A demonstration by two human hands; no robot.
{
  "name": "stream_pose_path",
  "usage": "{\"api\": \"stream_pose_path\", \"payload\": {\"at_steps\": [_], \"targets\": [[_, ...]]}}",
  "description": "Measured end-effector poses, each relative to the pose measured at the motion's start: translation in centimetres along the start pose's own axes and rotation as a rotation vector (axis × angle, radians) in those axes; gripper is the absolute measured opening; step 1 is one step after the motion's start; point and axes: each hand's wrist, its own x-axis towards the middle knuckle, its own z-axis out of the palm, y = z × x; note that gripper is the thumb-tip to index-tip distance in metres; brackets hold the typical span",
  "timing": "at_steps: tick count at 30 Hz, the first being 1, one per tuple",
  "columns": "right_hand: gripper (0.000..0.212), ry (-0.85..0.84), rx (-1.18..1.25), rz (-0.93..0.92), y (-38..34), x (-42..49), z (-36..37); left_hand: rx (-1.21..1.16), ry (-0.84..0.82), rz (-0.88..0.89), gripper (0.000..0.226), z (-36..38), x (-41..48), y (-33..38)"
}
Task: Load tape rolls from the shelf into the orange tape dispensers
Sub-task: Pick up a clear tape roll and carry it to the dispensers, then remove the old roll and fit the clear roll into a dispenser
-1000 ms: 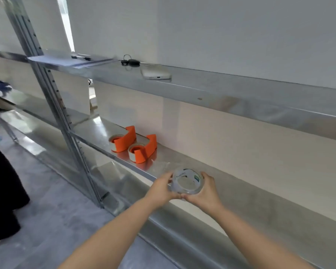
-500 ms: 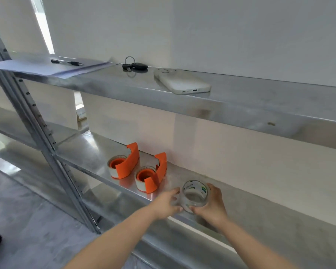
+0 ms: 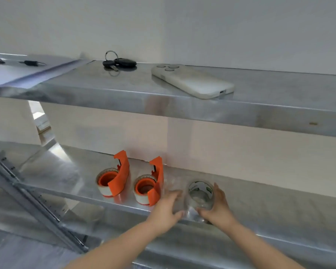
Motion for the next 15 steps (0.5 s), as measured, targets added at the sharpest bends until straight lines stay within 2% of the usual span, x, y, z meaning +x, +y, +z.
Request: {"api": "stream_pose_path", "payload": {"at_steps": [2,4,7,9,11,15], "targets": [[0.122,0.02,-0.024,0.021,-0.9,-0.5,0.0,0.043,0.095,0.115,0.051,-1.9,-1.4,-1.7],[0.124,0.042,-0.126,0.018,-2.3,-1.1,0.2,0.108,0.217,0.171,0.052,-3.8,-2.3,-4.0],[0.114,0.161,-0.203,-0.117,-5.8,-2.0,1.3,0.122,0.318,0.058,0.08,-6.2,-2.3,-7.4],[0.105,0.123,-0.169,-0.172,-8.6,-2.2,2.9,0.073,0.212,-0.066,0.103,-7.6,-1.6,-8.6],[0.095,0.052,-0.061,-0.152,-11.3,-2.6,4.9,-0.001,0.05,-0.181,0.117,-8.4,-0.6,-9.0],[0.059,-0.003,0.209,-0.044,-15.1,-2.9,9.0,-0.165,-0.13,-0.29,0.129,-8.7,1.1,-9.9]]}}
